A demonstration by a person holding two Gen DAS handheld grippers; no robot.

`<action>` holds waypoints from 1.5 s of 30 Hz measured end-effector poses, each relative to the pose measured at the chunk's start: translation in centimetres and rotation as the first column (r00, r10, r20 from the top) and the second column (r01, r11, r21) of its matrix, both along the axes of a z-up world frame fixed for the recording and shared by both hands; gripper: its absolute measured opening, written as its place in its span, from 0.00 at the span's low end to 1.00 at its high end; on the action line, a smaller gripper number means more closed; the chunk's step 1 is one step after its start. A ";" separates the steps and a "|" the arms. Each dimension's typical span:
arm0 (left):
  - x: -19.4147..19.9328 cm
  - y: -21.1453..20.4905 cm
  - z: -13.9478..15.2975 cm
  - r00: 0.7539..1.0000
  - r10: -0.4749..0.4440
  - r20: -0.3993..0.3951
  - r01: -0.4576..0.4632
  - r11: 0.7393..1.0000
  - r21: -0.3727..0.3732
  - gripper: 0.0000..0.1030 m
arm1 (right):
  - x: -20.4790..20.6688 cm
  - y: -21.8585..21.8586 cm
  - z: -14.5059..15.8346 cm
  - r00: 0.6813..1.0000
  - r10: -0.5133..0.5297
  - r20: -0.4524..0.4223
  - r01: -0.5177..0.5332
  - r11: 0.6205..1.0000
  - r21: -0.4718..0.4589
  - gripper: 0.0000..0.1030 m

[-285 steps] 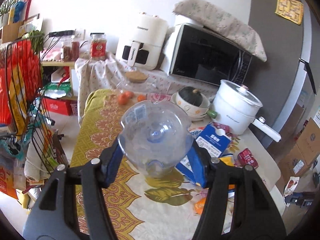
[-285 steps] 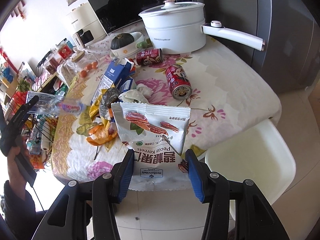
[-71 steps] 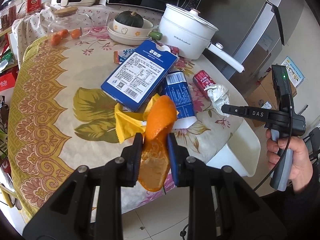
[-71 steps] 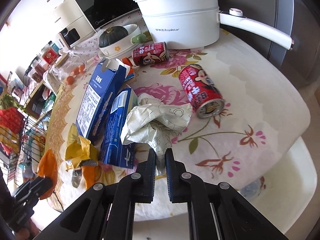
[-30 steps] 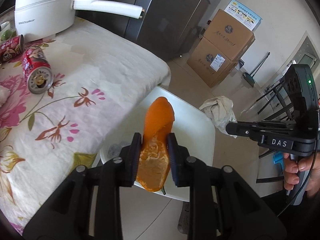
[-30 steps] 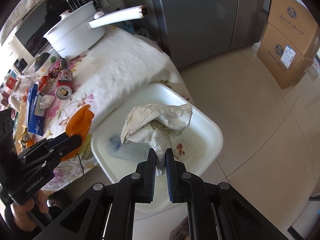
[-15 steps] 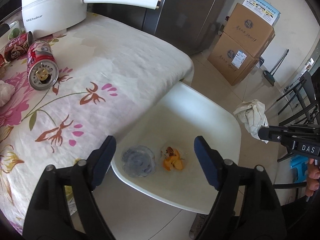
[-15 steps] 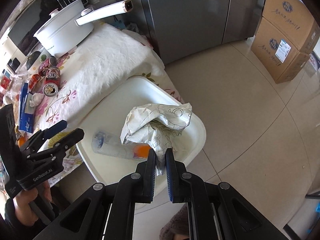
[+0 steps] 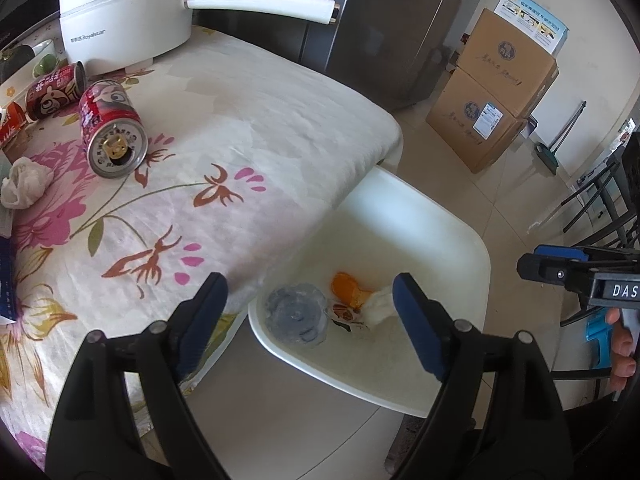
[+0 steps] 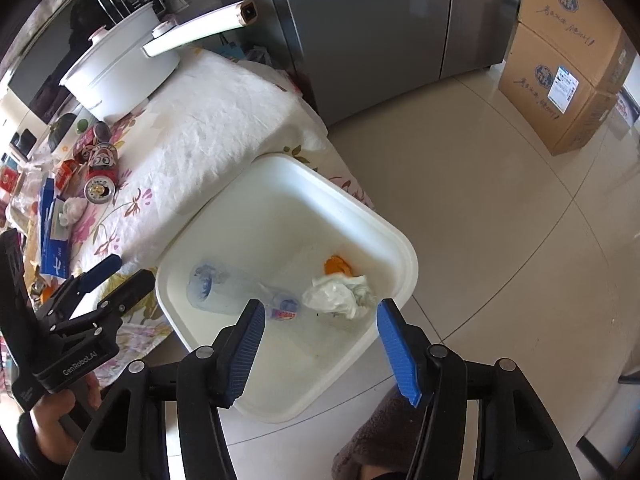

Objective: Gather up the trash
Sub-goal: 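Move the left tool back to the table and grasp the yellow foil-lined wrapper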

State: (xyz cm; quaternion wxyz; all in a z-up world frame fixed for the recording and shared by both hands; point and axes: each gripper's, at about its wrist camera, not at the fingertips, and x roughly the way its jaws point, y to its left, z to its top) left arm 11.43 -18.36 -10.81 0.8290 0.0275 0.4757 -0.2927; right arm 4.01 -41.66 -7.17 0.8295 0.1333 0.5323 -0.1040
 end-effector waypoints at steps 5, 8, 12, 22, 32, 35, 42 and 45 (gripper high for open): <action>0.0 0.8 0.4 1.000 0.018 0.001 -0.018 1.000 0.004 0.82 | 0.2 0.4 0.2 1.000 -0.002 0.000 0.002 1.000 0.000 0.59; 0.0 1.6 0.7 1.000 0.029 0.003 -0.030 1.000 0.008 0.83 | 0.3 0.7 0.4 1.000 -0.002 0.003 0.002 1.000 0.004 0.61; -0.1 3.1 1.3 0.999 0.050 0.009 -0.050 0.999 0.018 0.83 | 0.7 1.4 0.8 1.000 0.005 0.013 -0.005 1.000 0.003 0.65; 0.0 8.8 2.9 0.987 0.156 0.045 -0.159 0.985 0.063 0.99 | 2.6 5.2 2.1 0.997 0.061 0.039 -0.061 0.998 -0.009 0.77; -0.1 15.5 3.8 0.966 0.244 0.090 -0.254 0.959 0.125 0.99 | 4.7 10.1 2.6 0.990 0.133 0.050 -0.133 0.991 -0.015 0.80; 0.1 17.4 4.0 0.959 0.266 0.101 -0.279 0.949 0.146 0.99 | 5.2 11.3 2.7 0.987 0.150 0.051 -0.149 0.989 -0.012 0.81; 1.1 21.9 3.0 0.949 0.309 0.071 -0.317 0.928 0.198 0.99 | 6.3 14.0 2.4 0.981 0.191 0.040 -0.191 0.982 -0.017 0.81; 2.1 23.3 2.1 0.944 0.327 0.039 -0.327 0.919 0.221 0.99 | 6.6 14.6 2.1 0.979 0.203 0.030 -0.202 0.979 -0.024 0.81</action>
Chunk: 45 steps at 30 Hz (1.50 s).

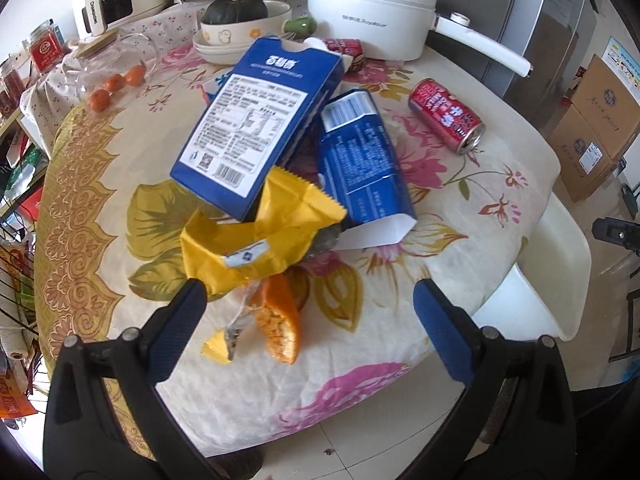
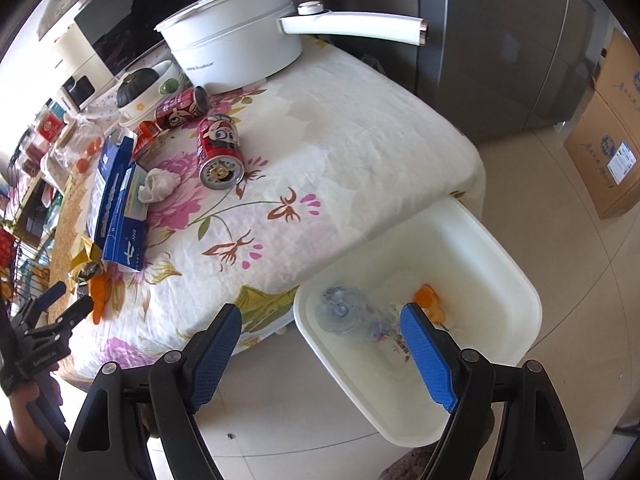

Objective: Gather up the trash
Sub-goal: 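Move the left tool back to the table and grasp the yellow foil-lined wrapper, then lift the yellow wrapper off the table with the left tool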

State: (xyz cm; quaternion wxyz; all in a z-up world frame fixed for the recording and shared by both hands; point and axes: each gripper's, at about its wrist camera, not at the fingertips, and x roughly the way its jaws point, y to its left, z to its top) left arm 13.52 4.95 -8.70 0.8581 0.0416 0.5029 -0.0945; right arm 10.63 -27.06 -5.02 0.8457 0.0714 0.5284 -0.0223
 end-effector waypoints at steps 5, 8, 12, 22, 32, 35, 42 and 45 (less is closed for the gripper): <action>1.7 1.6 -1.2 0.999 0.039 -0.031 -0.039 0.999 0.013 0.99 | 0.3 0.2 -0.4 1.000 -0.004 -0.011 0.004 1.000 -0.007 0.81; 2.5 1.8 -1.8 0.998 0.051 -0.040 -0.050 0.998 0.025 0.99 | 0.4 0.2 -0.7 1.000 -0.004 -0.020 0.003 1.000 -0.013 0.81; 3.2 1.8 -3.0 0.996 0.052 -0.067 -0.051 0.998 0.026 0.97 | 0.5 0.4 -0.9 1.000 0.000 -0.028 -0.001 1.000 -0.022 0.81; 2.7 3.7 -1.4 0.997 0.065 -0.033 -0.070 0.982 -0.174 0.22 | 0.8 2.0 -1.0 0.999 0.026 -0.027 -0.026 0.999 -0.024 0.81; 1.1 6.3 2.0 0.992 0.108 0.071 -0.086 0.961 -0.261 0.05 | 1.8 7.8 -1.1 0.994 0.109 -0.018 -0.109 0.994 -0.006 0.81; 0.4 7.5 2.8 0.988 0.118 0.100 -0.088 0.959 -0.269 0.05 | 2.0 9.8 -1.4 0.990 0.139 -0.021 -0.139 0.990 -0.002 0.81; 0.2 10.7 2.1 0.976 0.207 0.060 -0.178 0.931 -0.319 0.79 | 2.8 13.9 -2.3 0.981 0.194 -0.029 -0.195 0.981 -0.012 0.81; 1.1 10.4 1.5 0.975 0.215 0.051 -0.187 0.925 -0.330 0.84 | 3.3 14.7 -2.6 0.980 0.199 -0.031 -0.199 0.980 -0.008 0.81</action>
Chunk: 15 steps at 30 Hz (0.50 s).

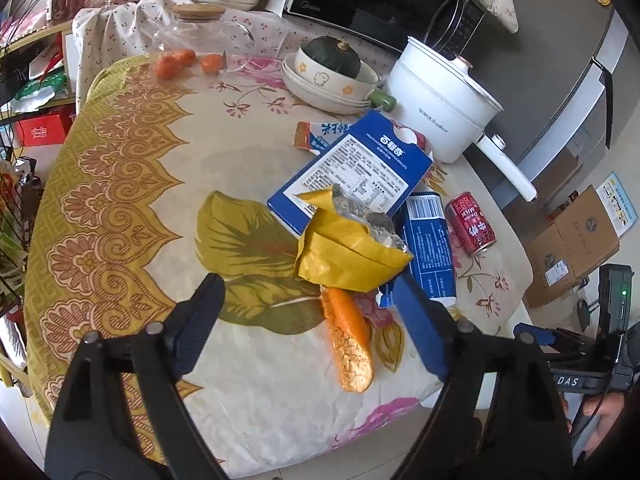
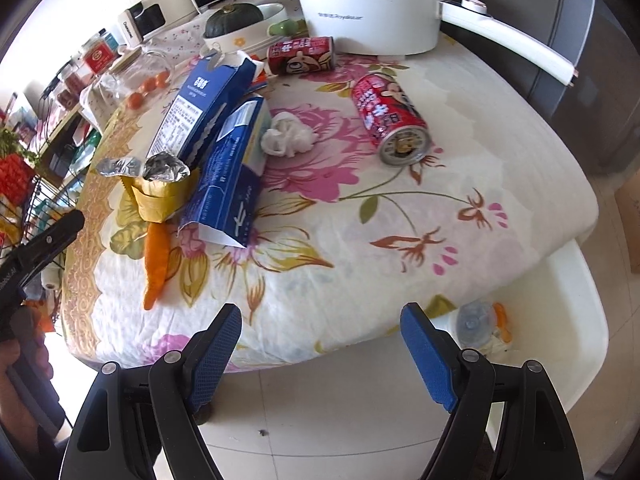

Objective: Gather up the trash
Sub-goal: 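Lift the yellow wrapper off the table with the left tool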

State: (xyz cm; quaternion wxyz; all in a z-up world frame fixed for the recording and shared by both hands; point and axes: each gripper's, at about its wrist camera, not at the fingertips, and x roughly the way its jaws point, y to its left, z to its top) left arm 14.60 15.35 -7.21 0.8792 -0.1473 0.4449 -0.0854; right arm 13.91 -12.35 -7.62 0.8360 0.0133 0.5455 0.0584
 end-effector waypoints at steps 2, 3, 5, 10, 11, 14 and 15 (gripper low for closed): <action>0.8 -0.5 -0.7 1.000 -0.001 -0.017 0.001 1.000 0.005 0.84 | 0.4 0.3 -0.1 1.000 -0.005 -0.002 0.005 1.000 0.011 0.81; 1.3 -0.7 -1.2 1.000 0.003 -0.030 -0.004 1.000 -0.003 0.84 | 0.7 0.4 -0.2 1.000 -0.009 -0.003 0.010 1.000 0.019 0.81; 2.2 -0.8 -1.8 0.999 0.022 -0.048 -0.024 0.999 -0.049 0.84 | 1.1 0.6 -0.2 1.000 -0.018 -0.004 0.019 0.999 0.033 0.81; 4.3 -1.4 -2.5 0.996 0.053 -0.076 -0.064 0.985 -0.158 0.84 | 2.1 0.7 -0.3 1.000 -0.028 -0.010 0.028 0.998 0.050 0.81; 4.5 -1.8 -2.6 0.996 0.053 -0.079 -0.064 0.986 -0.156 0.84 | 2.3 0.7 -0.3 1.000 -0.027 -0.011 0.028 0.999 0.047 0.81; 5.1 -2.7 -3.0 0.994 0.052 -0.098 -0.064 0.990 -0.123 0.62 | 2.7 0.6 -0.6 0.999 -0.030 -0.018 0.031 0.999 0.039 0.81; 5.3 -2.8 -3.3 0.992 0.056 -0.110 -0.068 0.992 -0.110 0.57 | 2.8 0.5 -0.6 0.999 -0.033 -0.020 0.033 0.999 0.037 0.81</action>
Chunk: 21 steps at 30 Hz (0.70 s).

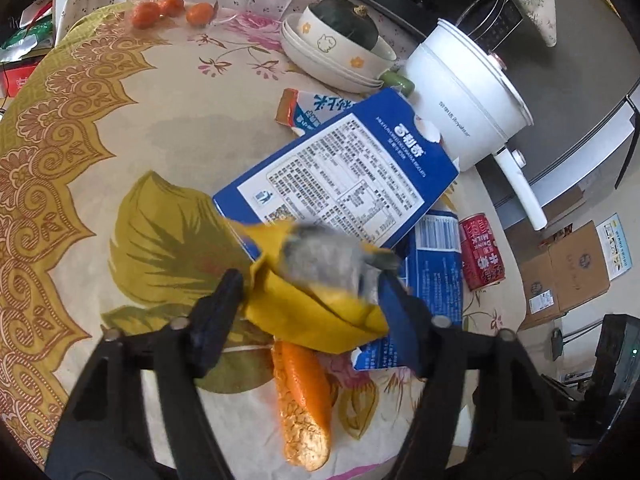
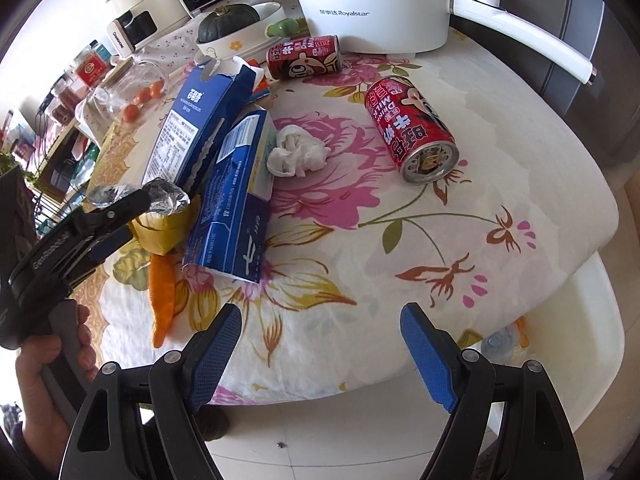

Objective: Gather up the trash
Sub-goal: 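Lift the yellow wrapper off the table with the left tool, then grasp the standing blue box with the right tool while the left tool holds the wrapper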

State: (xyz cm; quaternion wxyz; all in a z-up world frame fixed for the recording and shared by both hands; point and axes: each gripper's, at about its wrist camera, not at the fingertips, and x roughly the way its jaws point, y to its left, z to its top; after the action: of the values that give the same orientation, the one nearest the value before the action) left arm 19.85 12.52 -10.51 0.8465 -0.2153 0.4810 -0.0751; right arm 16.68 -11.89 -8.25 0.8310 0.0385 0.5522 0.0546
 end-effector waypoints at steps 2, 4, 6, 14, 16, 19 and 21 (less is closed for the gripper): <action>0.0 0.1 0.1 1.000 0.004 0.013 -0.004 1.000 0.008 0.53 | 0.2 -0.2 0.0 1.000 -0.004 -0.002 0.004 1.000 0.001 0.81; -0.2 0.3 0.4 1.000 0.000 0.027 0.000 1.000 0.008 0.50 | 0.3 -0.4 0.1 1.000 -0.007 0.001 0.007 1.000 0.005 0.81; -0.6 0.6 0.9 0.999 -0.003 0.047 0.003 1.000 0.015 0.48 | 0.5 -0.4 0.2 1.000 -0.006 0.008 0.006 1.000 0.013 0.81; -3.2 2.9 3.8 0.991 0.005 0.130 -0.008 1.000 0.024 0.47 | 1.2 1.3 0.7 0.999 0.010 0.044 -0.014 0.996 0.087 0.81; -4.0 3.3 4.4 0.989 -0.004 0.147 -0.004 0.998 0.056 0.47 | 1.6 2.0 0.4 0.999 0.015 0.047 -0.020 0.994 0.103 0.81; -4.9 3.9 4.9 0.988 -0.017 0.156 0.002 0.995 0.098 0.47 | 2.3 3.2 -0.3 0.999 0.020 0.048 -0.026 0.992 0.121 0.81; -5.4 4.4 5.0 0.988 -0.017 0.151 0.001 0.994 0.105 0.47 | 2.8 3.8 -0.8 0.999 0.017 0.048 -0.024 0.990 0.141 0.81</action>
State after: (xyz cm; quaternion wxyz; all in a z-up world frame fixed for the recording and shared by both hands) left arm 14.44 16.89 -5.56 0.8905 -0.1620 0.4193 -0.0697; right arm 19.50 -8.06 -9.04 0.8382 0.0906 0.5279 0.1031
